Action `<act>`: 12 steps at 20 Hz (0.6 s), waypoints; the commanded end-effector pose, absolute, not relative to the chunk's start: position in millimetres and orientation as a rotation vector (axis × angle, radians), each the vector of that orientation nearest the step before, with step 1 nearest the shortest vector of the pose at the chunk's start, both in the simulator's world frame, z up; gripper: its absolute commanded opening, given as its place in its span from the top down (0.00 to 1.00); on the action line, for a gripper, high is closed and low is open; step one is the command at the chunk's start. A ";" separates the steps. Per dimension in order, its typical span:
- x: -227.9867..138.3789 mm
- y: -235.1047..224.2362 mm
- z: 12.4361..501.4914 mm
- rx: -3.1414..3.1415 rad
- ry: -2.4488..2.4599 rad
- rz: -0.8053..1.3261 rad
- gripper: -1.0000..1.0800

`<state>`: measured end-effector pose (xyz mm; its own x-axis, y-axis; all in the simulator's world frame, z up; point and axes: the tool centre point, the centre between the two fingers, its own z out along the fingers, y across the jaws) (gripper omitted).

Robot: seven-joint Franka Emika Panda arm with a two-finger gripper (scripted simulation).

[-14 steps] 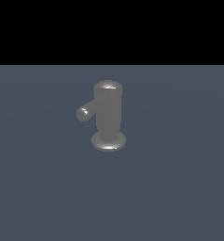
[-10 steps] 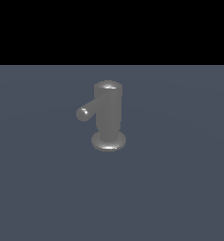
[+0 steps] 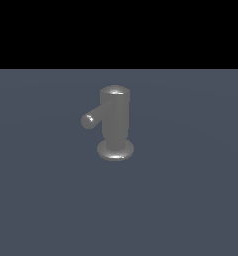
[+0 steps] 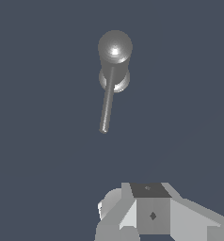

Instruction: Turn on the faucet by rotating a designated handle.

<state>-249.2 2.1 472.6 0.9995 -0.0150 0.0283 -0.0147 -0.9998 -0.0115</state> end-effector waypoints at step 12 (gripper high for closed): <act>-233.4 41.6 361.3 -3.133 0.115 -0.024 1.00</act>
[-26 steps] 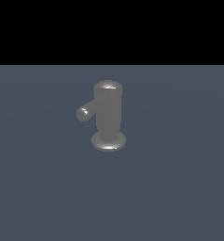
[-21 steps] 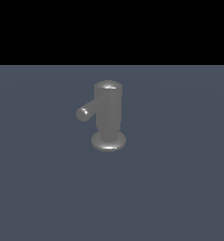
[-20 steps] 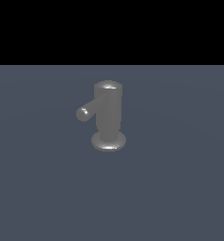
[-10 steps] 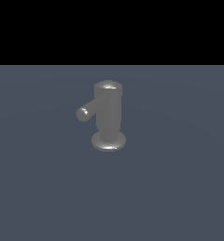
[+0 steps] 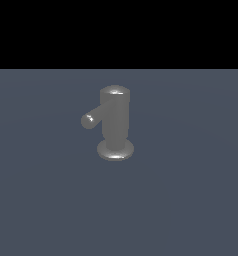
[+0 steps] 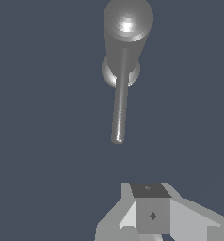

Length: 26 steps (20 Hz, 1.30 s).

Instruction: Turn on the faucet by rotating a designated handle.

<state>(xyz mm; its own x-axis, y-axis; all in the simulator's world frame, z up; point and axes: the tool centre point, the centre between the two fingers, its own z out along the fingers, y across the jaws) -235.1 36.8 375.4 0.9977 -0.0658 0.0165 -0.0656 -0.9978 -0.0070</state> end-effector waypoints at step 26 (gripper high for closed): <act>-204.5 92.4 221.2 -3.133 0.222 0.000 1.00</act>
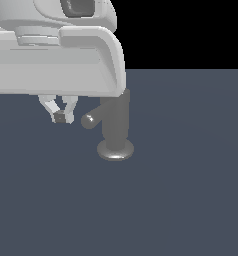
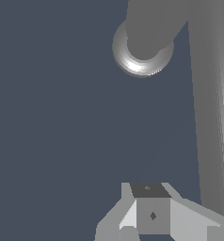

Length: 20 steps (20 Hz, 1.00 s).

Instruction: Turn on the faucet by rotating a designated handle.

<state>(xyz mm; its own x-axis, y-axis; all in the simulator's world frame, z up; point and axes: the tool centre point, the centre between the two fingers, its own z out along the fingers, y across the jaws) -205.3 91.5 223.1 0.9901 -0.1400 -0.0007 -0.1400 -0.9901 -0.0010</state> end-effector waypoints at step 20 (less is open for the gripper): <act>-202.6 24.6 220.6 -3.133 0.223 0.000 1.00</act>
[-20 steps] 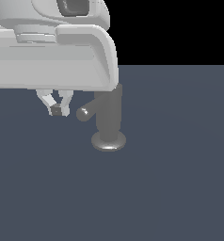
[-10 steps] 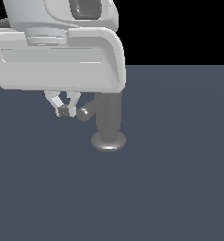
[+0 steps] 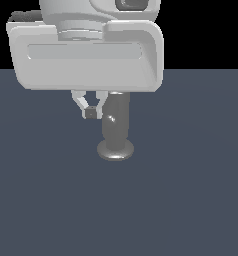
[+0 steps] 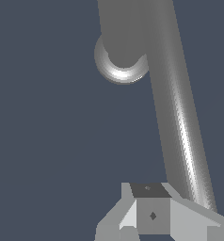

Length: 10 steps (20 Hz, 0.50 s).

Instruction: Turn on the faucet by rotating a designated handle.

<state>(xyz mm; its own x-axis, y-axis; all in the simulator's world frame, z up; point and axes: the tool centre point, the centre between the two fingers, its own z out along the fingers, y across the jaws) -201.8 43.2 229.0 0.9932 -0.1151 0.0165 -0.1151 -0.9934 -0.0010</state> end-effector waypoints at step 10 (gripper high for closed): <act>-201.1 -23.9 220.5 -3.133 0.223 0.001 1.00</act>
